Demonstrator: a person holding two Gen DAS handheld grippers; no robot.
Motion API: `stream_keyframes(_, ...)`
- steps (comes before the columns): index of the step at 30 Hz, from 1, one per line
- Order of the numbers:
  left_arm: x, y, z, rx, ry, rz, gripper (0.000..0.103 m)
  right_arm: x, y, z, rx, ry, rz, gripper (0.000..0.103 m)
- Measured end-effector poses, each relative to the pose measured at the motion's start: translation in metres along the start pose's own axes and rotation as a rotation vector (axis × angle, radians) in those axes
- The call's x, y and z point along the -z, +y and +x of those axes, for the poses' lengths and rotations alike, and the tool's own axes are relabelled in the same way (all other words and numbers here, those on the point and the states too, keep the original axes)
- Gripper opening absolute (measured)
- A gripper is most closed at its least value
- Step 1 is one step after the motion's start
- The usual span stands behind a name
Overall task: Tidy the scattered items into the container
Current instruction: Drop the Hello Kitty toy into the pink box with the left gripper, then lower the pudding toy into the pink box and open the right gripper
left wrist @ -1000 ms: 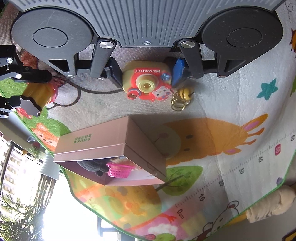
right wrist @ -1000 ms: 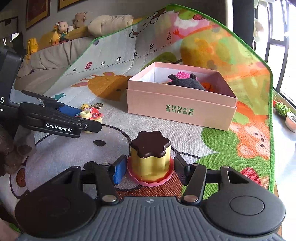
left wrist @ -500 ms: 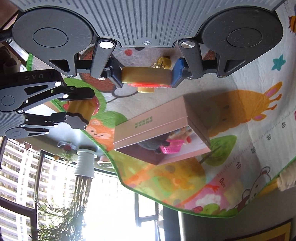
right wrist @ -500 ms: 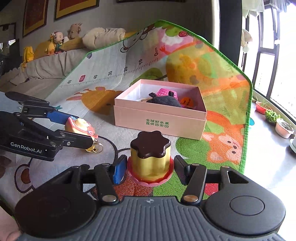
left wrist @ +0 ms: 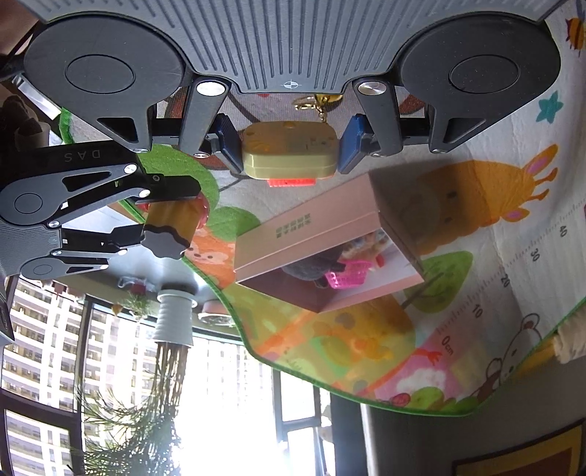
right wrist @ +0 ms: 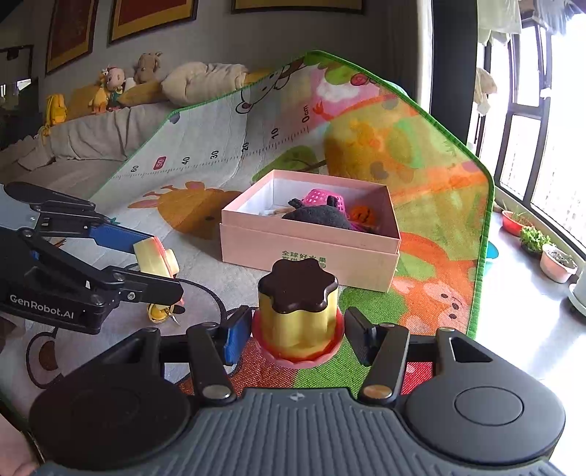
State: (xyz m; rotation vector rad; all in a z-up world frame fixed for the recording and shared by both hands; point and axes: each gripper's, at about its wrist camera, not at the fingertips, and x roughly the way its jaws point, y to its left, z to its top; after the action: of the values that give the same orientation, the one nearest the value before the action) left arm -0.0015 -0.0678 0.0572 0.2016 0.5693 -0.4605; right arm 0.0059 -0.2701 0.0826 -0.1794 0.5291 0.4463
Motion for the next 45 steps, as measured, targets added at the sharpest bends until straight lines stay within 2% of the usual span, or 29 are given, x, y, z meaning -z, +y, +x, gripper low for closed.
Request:
stream_keyframes(14,-0.025,0.004,0.008,-0.013,-0.049,0.044,0.061,-0.008,-0.006,0.005,0.01,-0.001,-0.005,0.056)
stream_keyframes(24,-0.087,0.029,0.041,-0.071,-0.166,0.088,0.061,-0.013,-0.018,0.021,0.009,0.034,0.025,0.056)
stream_keyframes(27,-0.109,0.043,0.058,-0.091,-0.209,0.067,0.061,-0.014,-0.018,0.025,0.002,0.045,0.021,0.056)
stream_keyframes(30,-0.123,0.058,0.078,-0.064,-0.243,0.012,0.062,-0.016,-0.017,0.029,-0.001,0.056,0.016,0.056)
stream_keyframes(31,-0.125,0.062,0.083,-0.057,-0.24,-0.002,0.066,-0.016,-0.017,0.03,0.0,0.06,0.016,0.056)
stream_keyframes(34,-0.121,0.071,0.09,-0.058,-0.211,-0.043,0.083,-0.017,-0.019,0.033,0.003,0.07,0.015,0.056)
stream_keyframes(38,-0.095,0.076,0.085,-0.078,-0.146,-0.065,0.093,-0.019,-0.021,0.038,-0.009,0.085,0.017,0.056)
stream_keyframes(42,-0.06,0.076,0.074,-0.079,-0.083,-0.082,0.096,-0.031,-0.025,0.044,-0.041,0.092,0.023,0.056)
stream_keyframes(45,-0.039,0.077,0.068,-0.054,-0.048,-0.117,0.097,-0.056,-0.036,0.053,-0.05,0.07,0.035,0.056)
